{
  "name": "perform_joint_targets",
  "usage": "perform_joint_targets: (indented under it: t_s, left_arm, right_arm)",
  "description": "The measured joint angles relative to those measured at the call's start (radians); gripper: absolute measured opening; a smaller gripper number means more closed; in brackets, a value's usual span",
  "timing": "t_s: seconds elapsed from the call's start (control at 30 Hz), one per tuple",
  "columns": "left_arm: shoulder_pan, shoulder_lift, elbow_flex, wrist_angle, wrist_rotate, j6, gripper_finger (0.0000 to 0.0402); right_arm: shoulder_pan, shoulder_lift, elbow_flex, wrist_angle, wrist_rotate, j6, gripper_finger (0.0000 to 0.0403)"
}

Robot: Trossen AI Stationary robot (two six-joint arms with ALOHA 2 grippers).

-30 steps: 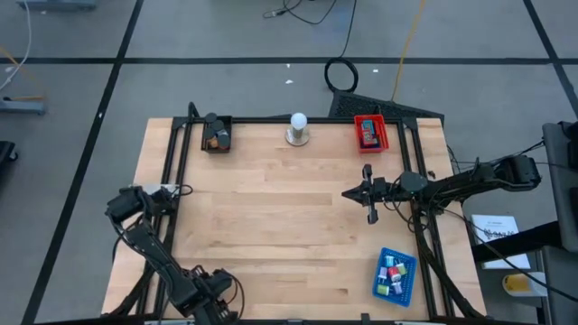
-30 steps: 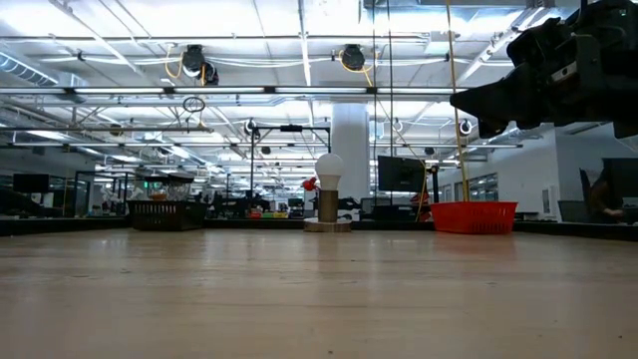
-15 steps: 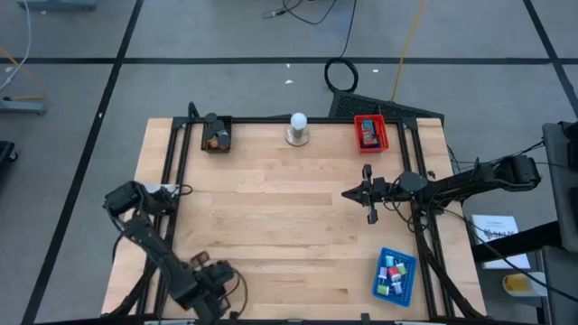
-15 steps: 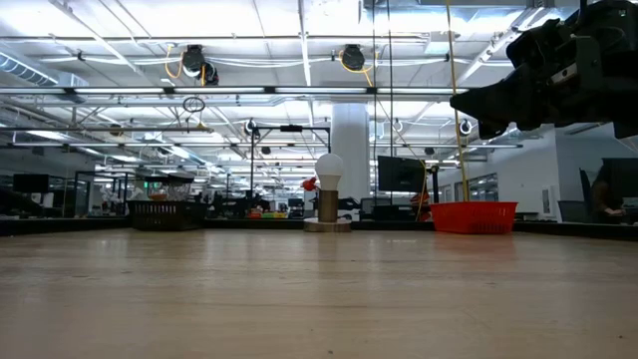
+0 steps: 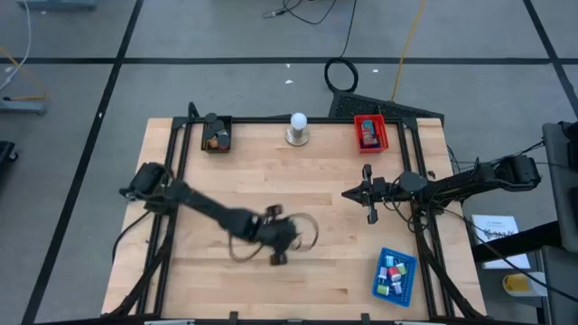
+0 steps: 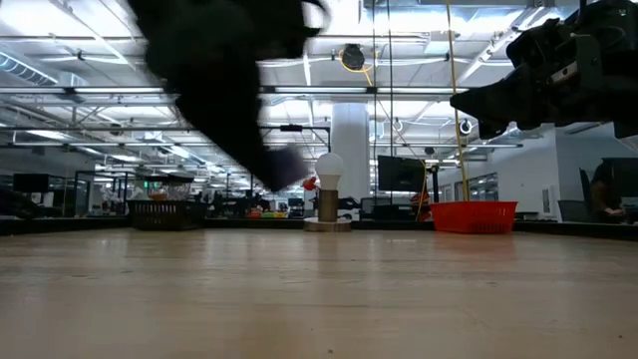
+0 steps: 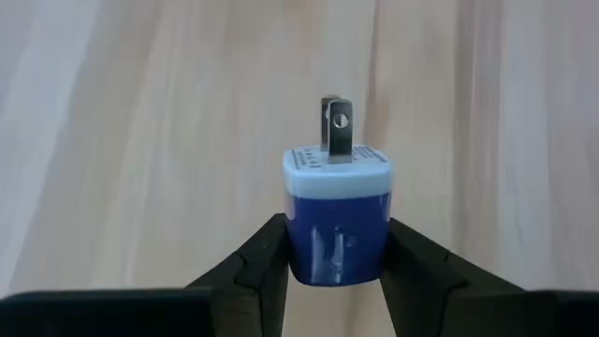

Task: Pick & Place Office items
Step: Put the violet charger adapter into the blue bin

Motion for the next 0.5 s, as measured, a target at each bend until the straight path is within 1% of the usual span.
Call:
perform_joint_targets:
  t_s: [0.07,0.17,0.3,0.43,0.5]
  left_arm:
    - [0.069,0.016,0.000,0.128,0.067,0.115,0.0134]
    - [0.146,0.049,0.001,0.255,0.160,0.220,0.0134]
    - [0.203,0.103,0.008,0.268,0.190,0.290,0.0134]
    - [0.232,0.147,0.040,0.244,0.233,0.306,0.0134]
    - [0.237,0.162,0.050,0.225,0.239,0.307,0.0134]
  right_arm:
    - [0.000,0.000,0.000,0.000,0.000,0.003,0.0001]
    - [0.000,0.000,0.000,-0.001,-0.001,0.010,0.0001]
    - [0.000,0.000,0.000,-0.006,-0.002,0.010,0.0001]
    - [0.000,0.000,0.000,-0.011,-0.001,0.008,0.0001]
    - [0.000,0.000,0.000,-0.009,0.000,0.002,0.0001]
